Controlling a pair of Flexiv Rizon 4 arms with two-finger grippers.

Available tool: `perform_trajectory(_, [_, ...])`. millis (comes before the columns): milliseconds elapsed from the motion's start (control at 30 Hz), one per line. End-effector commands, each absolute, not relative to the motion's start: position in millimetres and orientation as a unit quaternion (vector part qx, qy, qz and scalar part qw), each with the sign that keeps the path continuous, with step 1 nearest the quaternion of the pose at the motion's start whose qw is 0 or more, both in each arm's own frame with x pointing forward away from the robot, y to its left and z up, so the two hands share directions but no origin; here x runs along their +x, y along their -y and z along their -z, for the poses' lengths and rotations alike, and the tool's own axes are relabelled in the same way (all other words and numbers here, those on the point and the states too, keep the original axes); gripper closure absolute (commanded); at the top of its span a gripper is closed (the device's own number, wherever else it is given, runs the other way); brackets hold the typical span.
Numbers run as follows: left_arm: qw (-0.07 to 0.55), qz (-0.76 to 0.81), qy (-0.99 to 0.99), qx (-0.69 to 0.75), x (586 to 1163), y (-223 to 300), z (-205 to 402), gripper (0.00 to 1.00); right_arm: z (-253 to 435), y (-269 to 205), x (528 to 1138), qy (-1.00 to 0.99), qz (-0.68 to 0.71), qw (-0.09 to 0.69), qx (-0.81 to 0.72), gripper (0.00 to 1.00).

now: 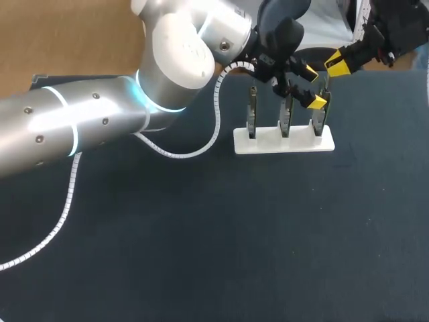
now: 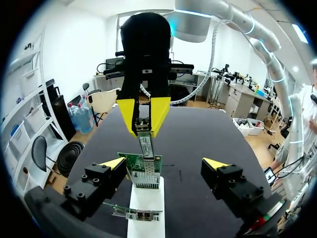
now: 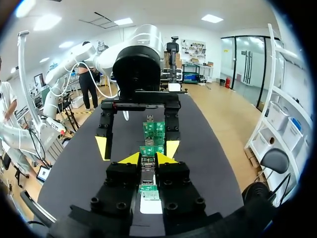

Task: Pick up the optical module with the left hand, and insert it into the network port with the right hand.

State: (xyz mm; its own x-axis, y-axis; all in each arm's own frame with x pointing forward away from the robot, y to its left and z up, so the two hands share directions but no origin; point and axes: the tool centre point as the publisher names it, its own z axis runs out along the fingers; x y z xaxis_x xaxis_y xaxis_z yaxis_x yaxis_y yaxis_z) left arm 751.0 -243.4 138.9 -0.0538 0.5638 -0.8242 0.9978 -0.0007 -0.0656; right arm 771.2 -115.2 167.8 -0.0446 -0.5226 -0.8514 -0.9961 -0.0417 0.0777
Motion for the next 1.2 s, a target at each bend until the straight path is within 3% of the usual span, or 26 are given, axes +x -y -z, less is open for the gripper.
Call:
perform_trajectory(33, [0.308, 0.351, -0.635, 0.615, 752.5, 244.0, -139.3, 0.0, -163.6, 113.9, 768.2, -0.619, -0.375, 0.316, -0.613, 1.0])
perform_trajectory(1200, [0.308, 0.351, -0.635, 0.615, 752.5, 244.0, -139.3, 0.0, -172.4, 112.8, 764.5, -0.624, -0.349, 0.333, -0.615, 1.0])
